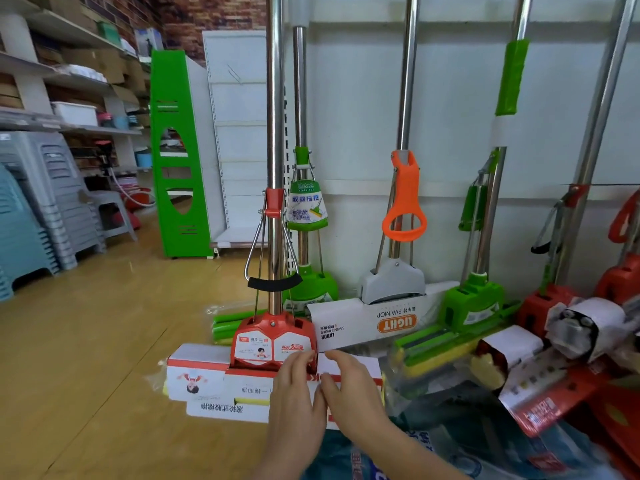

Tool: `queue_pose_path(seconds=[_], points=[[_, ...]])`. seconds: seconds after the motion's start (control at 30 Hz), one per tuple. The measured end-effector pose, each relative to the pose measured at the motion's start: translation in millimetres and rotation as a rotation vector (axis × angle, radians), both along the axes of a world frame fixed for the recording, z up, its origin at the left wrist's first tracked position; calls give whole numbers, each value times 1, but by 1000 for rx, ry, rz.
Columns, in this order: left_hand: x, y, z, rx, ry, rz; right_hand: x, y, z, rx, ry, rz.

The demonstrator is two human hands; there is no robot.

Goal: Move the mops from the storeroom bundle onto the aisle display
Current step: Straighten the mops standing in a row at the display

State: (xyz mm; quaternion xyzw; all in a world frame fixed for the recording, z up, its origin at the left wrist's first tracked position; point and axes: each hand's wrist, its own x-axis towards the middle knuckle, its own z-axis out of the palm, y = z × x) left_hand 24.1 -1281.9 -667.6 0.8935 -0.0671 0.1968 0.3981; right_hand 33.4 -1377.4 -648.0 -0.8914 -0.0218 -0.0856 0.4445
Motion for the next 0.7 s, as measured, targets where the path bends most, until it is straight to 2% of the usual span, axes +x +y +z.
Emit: queue_pose_path(seconds=[0.7], points=[[-2,11,15,16,8,45,-4,3,9,-18,56,-9]])
